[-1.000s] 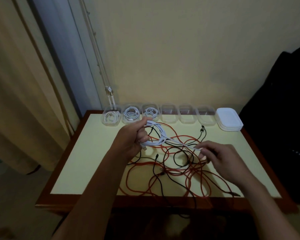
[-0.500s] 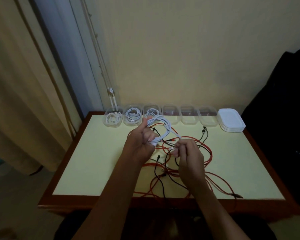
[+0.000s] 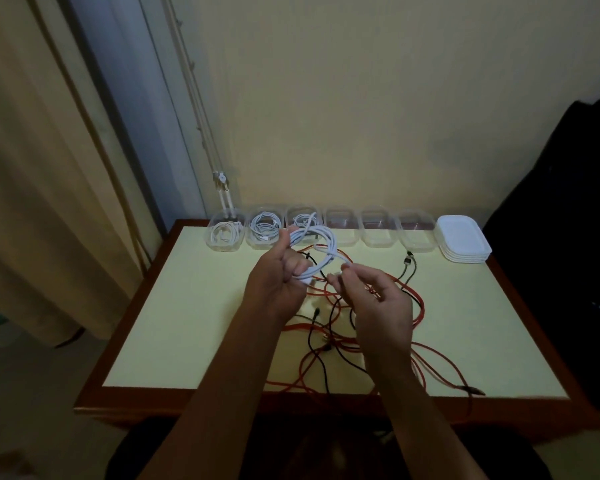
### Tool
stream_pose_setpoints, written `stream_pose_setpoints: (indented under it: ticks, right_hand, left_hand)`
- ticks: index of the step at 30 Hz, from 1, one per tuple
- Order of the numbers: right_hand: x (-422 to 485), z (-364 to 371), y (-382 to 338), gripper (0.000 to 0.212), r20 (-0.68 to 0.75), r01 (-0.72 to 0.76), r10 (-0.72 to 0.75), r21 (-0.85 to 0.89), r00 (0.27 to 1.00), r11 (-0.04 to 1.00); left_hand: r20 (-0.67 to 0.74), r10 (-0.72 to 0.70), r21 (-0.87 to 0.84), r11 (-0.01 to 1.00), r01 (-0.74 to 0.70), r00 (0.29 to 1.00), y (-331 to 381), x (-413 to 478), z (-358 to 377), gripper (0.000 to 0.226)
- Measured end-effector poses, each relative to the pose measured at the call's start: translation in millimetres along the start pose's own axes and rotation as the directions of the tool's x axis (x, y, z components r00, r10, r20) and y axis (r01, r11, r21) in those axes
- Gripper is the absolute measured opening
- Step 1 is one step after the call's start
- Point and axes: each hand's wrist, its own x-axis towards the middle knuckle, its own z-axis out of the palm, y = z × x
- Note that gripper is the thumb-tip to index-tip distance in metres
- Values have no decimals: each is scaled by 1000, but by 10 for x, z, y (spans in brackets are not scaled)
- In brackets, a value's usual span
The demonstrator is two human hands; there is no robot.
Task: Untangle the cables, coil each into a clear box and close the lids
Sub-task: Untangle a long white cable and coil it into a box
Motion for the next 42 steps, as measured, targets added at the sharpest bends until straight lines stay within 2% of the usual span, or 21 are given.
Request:
stream_pose_setpoints:
  ticks: [3,6,10,13,16,20,23,24,25,27,29,30,32,35,39,42]
  right_hand:
    - [32,19,27,14,-52,73,-73,-3,996,997]
    - [138,-57,177,10,-47,189,-209,-271,977,944]
    - [319,-402,464,20,-18,225,-305,-632,952,741]
    - [426,-678,586,27,52,260,-369,-798,928,544]
    - [486,-837,598,26,108,299,-417,-854,902,426]
    - [464,-990,584,20,91,262,-390,-873,916,412]
    - [445,-989,609,20,139,314,-420,-868,897,384]
    - [426,-949,608,19,141,320,-410,-853,901,412]
    - [392,-882,583,17,103,287,-366,-822,925,491]
    - [304,-715,491,18,-36,105,-176,-675,984,730]
    - [254,-560,447,12,-114,-116,79,-372,990,921]
    - [243,-483,435,9,-86,-226,213,-180,973,957]
    - [231,-337,413,11,40,-390,390,178,920,903]
    - [213,-148,334,15,169,-474,455,493,875,730]
    - [191,-20,239,17,203,-459,438,630,876,626]
    - [193,-6,229,20,165,-417,420,659,892,626]
  left_hand:
    - [29,-21,-2,1000,21,999,-76,-28,40,27]
    - [32,15,31,999,-16,999,-65,-48,62,24]
    - [-2,48,49,998,-48,999,176,-85,81,20]
    - [-16,25,92,995,-23,1000,229,-116,39,17]
    - [-9,7,164,986,-6,1000,133,-146,-4,12]
    - [50,-22,261,965,9,999,14,-216,42,14]
    - [58,-52,196,980,40,997,-14,-221,69,17]
    - [58,-64,147,988,54,996,-12,-209,74,17]
    - [58,-74,94,993,68,996,-11,-193,79,18]
    - [61,-89,0,996,89,994,-24,-168,85,16]
    - [62,-91,-72,993,96,994,-45,-157,84,17]
    - [63,-91,-96,991,97,994,-60,-151,88,19]
    - [69,-94,-128,987,102,993,-100,-143,93,17]
    - [65,-123,-168,977,132,990,-160,-139,66,15]
    - [58,-159,-244,955,169,986,-188,-137,19,28]
    - [64,-146,-226,961,157,987,-178,-139,37,30]
